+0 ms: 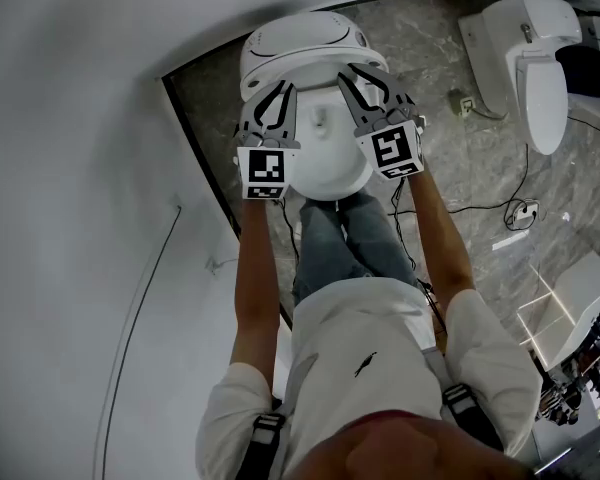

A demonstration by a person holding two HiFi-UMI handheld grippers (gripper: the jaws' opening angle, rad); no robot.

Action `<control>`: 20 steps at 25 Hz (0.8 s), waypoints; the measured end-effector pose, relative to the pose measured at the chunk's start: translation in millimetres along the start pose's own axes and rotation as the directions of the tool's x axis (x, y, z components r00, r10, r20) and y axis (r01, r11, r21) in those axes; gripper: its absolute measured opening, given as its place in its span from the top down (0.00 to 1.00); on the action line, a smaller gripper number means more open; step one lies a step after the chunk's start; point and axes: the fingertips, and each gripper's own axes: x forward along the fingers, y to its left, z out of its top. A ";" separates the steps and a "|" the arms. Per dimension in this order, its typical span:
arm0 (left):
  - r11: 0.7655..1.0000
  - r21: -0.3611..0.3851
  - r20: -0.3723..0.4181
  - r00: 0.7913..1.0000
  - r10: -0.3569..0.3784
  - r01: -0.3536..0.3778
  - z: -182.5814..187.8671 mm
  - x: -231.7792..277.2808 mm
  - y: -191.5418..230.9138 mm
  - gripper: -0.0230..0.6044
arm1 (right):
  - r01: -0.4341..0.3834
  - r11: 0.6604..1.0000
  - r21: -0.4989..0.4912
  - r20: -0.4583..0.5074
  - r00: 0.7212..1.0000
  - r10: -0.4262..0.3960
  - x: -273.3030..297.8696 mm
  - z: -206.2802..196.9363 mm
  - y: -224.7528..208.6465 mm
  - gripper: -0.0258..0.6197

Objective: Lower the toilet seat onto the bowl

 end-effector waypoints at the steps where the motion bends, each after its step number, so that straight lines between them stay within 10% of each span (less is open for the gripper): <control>1: 1.000 0.001 -0.001 1.000 0.001 -0.001 -1.0 0.3 1.6 0.91 | 0.001 1.000 0.004 -0.004 1.000 -0.001 1.6 -1.6 0.4 0.83; 20: 0.999 0.036 -0.047 0.999 0.004 -0.003 -15.2 26.1 27.0 0.77 | -0.001 0.999 -0.055 -0.054 0.999 -0.002 34.4 -11.3 -12.1 0.77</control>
